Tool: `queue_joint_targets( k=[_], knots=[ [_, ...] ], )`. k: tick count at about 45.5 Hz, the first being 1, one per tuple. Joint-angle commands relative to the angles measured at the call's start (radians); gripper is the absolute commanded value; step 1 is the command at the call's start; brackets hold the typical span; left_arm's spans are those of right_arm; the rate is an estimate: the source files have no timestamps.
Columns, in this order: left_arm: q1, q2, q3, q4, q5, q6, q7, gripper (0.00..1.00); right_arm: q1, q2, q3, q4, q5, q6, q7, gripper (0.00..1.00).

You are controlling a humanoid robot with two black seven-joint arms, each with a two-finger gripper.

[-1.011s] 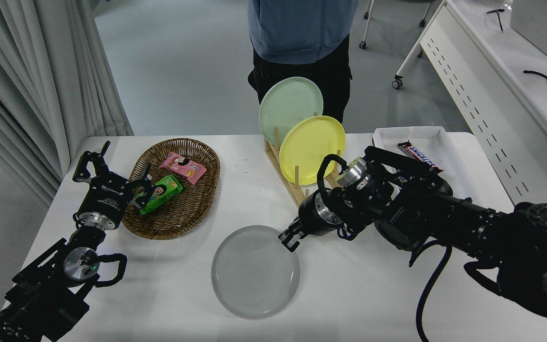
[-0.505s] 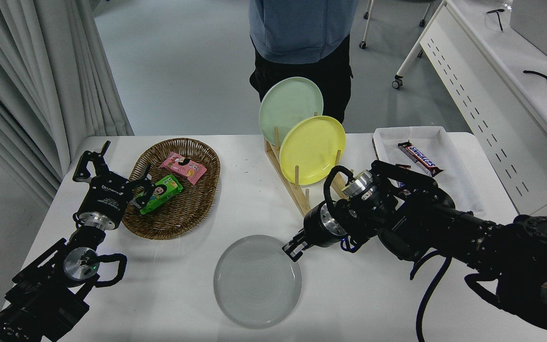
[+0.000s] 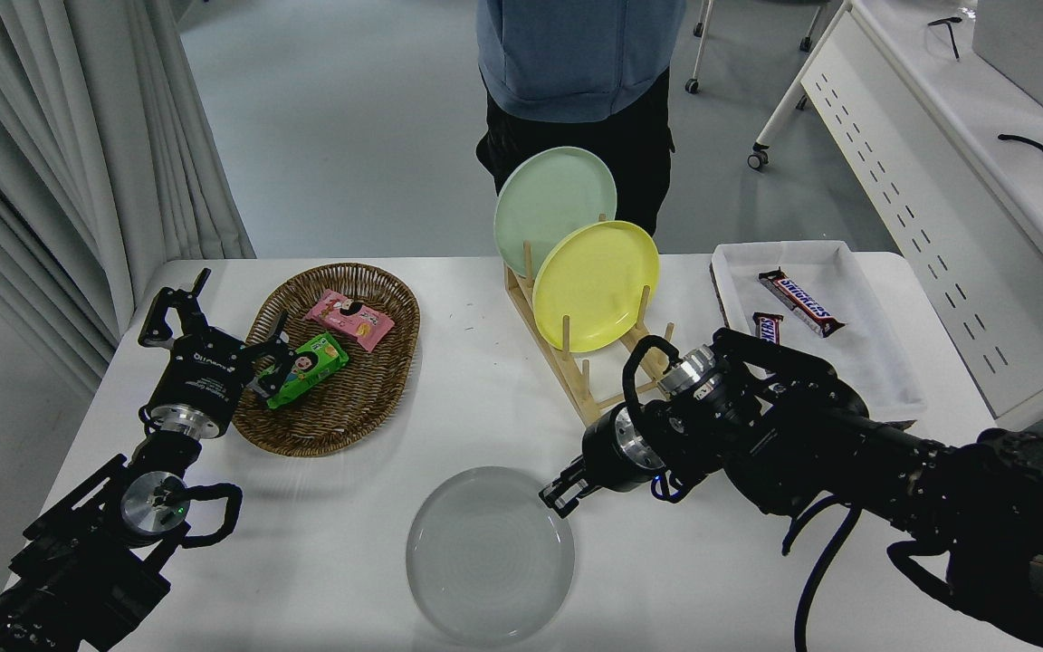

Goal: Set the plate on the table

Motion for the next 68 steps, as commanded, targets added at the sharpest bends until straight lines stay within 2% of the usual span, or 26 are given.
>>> queue_joint_targets(
  k=[1,38,39,41,43,47,53,59,62,63,68],
  knots=[
    [0.0,0.0,0.0,-0.001,0.001,0.0,0.0,1.0,-0.004,0.0,0.001,0.0,-0.017,0.0,-0.002,0.0],
    [0.0,0.0,0.0,-0.001,-0.001,0.0,0.0,1.0,0.003,0.0,0.048,-0.002,-0.076,0.0,-0.002,0.0],
    [0.0,0.0,0.0,-0.001,0.001,0.0,0.0,1.0,0.001,0.0,0.048,-0.002,-0.076,0.0,-0.002,0.05],
    [0.0,0.0,0.0,0.001,0.001,0.0,0.0,1.0,-0.002,0.0,0.048,-0.008,-0.076,0.0,-0.002,0.21],
    [0.0,0.0,0.0,-0.001,0.001,0.0,0.0,1.0,-0.004,0.0,0.048,-0.014,-0.078,0.0,-0.002,0.3],
    [0.0,0.0,0.0,-0.001,0.001,0.0,0.0,1.0,-0.005,0.0,0.05,-0.017,-0.099,0.0,-0.002,0.34],
    [0.0,0.0,0.0,0.001,0.001,0.0,0.0,1.0,-0.005,0.0,0.051,-0.017,-0.113,0.0,-0.002,0.47],
    [0.0,0.0,0.0,0.001,0.001,0.0,0.0,1.0,-0.004,0.0,0.061,-0.002,-0.112,0.0,-0.002,0.65],
    [0.0,0.0,0.0,0.001,0.001,0.0,0.0,1.0,0.009,0.0,0.074,0.017,-0.106,0.0,-0.003,0.95],
    [0.0,0.0,0.0,0.001,0.001,0.0,0.0,1.0,0.009,0.0,0.079,0.026,-0.106,0.0,-0.003,0.99],
    [0.0,0.0,0.0,0.001,0.001,0.0,0.0,1.0,0.019,0.0,0.088,0.066,-0.106,0.0,-0.006,0.99]
  ],
)
